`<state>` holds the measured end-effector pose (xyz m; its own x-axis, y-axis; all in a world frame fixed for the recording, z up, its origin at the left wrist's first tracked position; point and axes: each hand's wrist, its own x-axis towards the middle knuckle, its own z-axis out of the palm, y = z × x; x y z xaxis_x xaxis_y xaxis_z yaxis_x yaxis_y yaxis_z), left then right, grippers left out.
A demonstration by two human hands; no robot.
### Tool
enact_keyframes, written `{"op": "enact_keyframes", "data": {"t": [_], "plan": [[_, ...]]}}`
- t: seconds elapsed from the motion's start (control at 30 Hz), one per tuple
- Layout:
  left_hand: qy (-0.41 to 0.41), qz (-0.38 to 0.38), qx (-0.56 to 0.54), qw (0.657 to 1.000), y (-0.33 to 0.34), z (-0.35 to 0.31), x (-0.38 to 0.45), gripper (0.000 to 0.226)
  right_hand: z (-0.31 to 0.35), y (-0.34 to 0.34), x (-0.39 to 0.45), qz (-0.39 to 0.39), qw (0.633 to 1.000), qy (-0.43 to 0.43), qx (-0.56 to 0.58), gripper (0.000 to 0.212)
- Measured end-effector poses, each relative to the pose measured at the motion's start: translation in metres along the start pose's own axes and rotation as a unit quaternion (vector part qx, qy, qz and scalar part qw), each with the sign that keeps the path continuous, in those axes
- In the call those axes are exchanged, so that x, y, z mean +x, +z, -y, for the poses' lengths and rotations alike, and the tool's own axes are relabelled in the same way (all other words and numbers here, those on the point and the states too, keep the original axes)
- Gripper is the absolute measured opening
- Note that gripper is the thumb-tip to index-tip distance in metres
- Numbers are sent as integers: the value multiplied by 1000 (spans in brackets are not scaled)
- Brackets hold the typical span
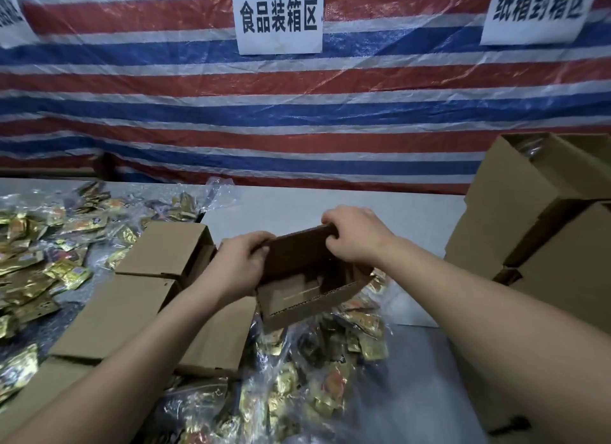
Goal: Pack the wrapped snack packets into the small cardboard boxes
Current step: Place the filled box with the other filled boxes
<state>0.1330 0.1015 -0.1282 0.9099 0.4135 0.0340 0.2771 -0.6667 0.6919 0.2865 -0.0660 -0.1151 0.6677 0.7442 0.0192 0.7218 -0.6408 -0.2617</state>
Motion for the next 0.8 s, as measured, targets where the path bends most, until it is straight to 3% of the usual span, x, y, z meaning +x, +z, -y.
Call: {"op": "enact_keyframes", "data": {"t": [0.03, 0.2, 0.33, 0.43, 0.6, 0.8], "plan": [[12, 13, -7, 1000, 2, -7, -9, 24, -3, -5, -14, 17, 1000, 6, 6, 7], [23, 83, -49, 995, 51, -8, -68, 22, -22, 24, -113, 25, 999, 32, -14, 19], [20, 211, -32, 977, 114, 22, -128, 19, -35, 97, -206, 112, 989, 98, 9, 7], [16, 265, -44, 963, 153, 41, -166, 22, -39, 148, -257, 151, 978, 137, 28, 10], [15, 286, -10, 958, 188, 60, -197, 25, -42, 196, -298, 162, 972, 162, 46, 7], [23, 267, 21, 963, 203, 67, -199, 31, -48, 208, -304, 161, 970, 174, 50, 11]]}}
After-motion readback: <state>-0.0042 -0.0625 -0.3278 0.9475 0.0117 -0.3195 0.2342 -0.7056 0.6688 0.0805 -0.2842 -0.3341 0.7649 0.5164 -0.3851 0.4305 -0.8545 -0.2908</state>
